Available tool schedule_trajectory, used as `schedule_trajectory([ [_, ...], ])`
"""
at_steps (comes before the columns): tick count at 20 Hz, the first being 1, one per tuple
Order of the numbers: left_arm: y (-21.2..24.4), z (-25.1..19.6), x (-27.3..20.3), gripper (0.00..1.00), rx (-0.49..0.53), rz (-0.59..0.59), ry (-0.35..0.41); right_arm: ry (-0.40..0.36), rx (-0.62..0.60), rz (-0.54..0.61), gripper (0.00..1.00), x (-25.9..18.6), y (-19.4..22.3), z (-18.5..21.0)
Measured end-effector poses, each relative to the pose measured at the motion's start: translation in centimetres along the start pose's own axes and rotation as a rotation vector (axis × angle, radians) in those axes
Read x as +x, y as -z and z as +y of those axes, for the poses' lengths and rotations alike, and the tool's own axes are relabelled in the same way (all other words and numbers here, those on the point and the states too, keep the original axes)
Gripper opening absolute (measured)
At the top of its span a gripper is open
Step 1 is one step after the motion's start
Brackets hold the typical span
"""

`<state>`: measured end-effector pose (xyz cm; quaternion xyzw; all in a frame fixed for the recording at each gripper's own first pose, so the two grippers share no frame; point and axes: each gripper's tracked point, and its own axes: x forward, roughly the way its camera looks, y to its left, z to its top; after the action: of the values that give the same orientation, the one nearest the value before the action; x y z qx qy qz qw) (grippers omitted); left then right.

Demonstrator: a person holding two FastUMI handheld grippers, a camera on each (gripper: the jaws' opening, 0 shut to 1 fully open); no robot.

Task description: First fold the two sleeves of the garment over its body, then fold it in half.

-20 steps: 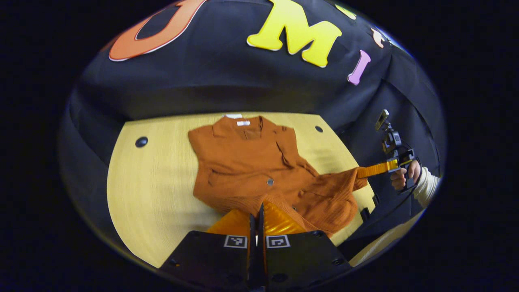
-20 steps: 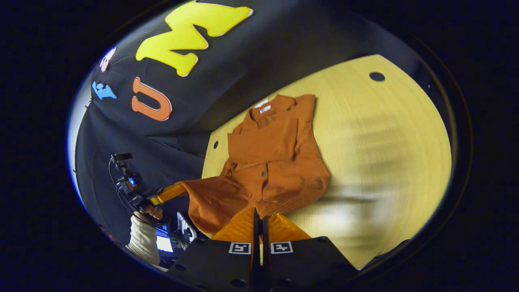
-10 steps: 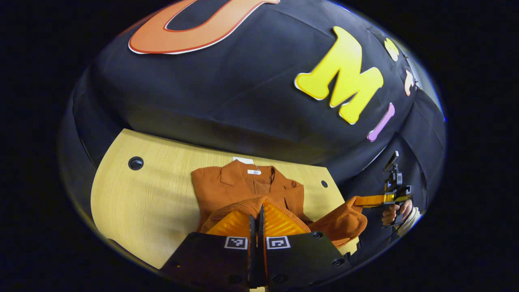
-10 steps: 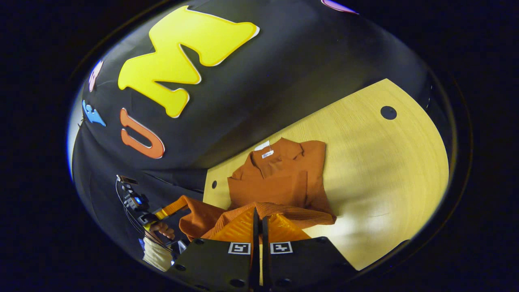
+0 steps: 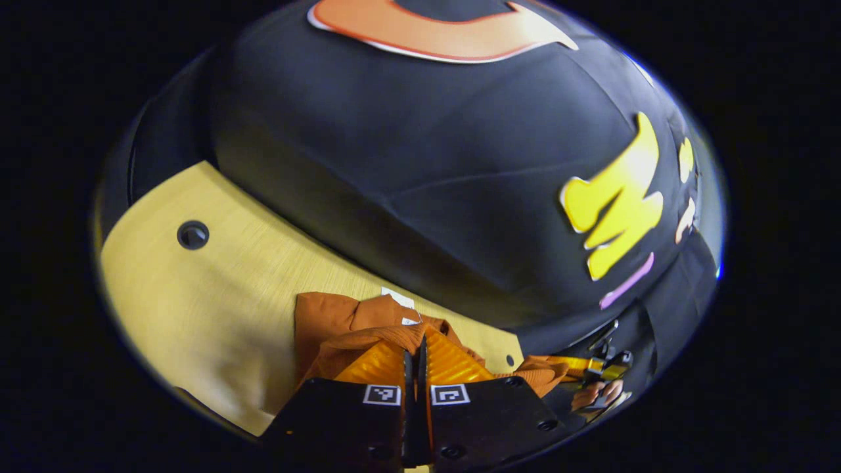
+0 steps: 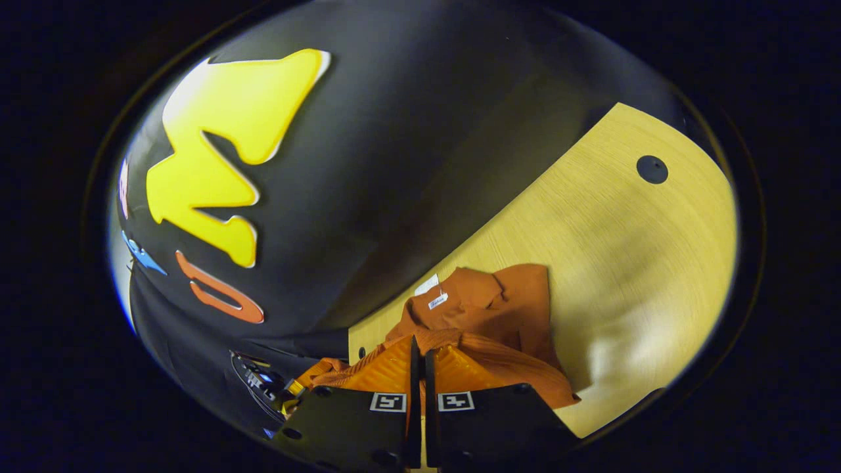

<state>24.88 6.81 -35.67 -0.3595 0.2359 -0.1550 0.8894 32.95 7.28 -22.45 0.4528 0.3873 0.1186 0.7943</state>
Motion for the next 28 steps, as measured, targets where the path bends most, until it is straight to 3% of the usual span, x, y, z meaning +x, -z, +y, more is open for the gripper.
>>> schedule_trajectory([
  [6, 2.8, 6.1, 8.6, 0.02, -0.276, -0.119, -0.015, -0.047, 0.191, -0.101, 0.03, 8.7, -2.8, -7.7],
  [7, 3.4, 8.0, 9.3, 0.03, -0.316, -0.131, -0.052, -0.046, 0.239, -0.109, 0.03, 9.9, -2.9, -9.3],
  [10, 2.8, 10.4, 9.9, 0.03, -0.473, -0.22, -0.065, -0.1, 0.36, -0.189, 0.03, 9.1, -3.9, -12.3],
  [13, 2.4, 11.1, 10.1, 0.03, -0.495, -0.293, -0.089, -0.12, 0.522, -0.336, 0.03, 8.1, -4.2, -13.2],
  [16, 2.3, 11.0, 10.7, 0.05, -0.48, -0.314, -0.103, -0.082, 0.555, -0.423, 0.04, 8.9, -4.3, -12.9],
  [18, 2.6, 10.8, 10.5, 0.05, -0.486, -0.304, -0.098, -0.058, 0.514, -0.427, 0.02, 9.3, -4.2, -13.1],
  [24, 1.7, 10.0, 11.0, 0.09, -0.548, -0.324, -0.051, -0.057, 0.488, -0.401, 0.09, 9.1, -4.2, -12.7],
  [25, 1.4, 9.7, 10.6, 0.14, -0.562, -0.332, -0.025, -0.061, 0.489, -0.394, 0.11, 9.0, -4.4, -12.5],
  [27, 0.4, 9.4, 9.7, 0.26, -0.601, -0.364, -0.003, -0.089, 0.49, -0.386, 0.49, 8.8, -4.3, -11.3],
  [28, -0.2, 9.1, 9.9, 0.47, -0.618, -0.384, 0.008, -0.11, 0.479, -0.384, 0.65, 8.5, -4.4, -10.7],
])
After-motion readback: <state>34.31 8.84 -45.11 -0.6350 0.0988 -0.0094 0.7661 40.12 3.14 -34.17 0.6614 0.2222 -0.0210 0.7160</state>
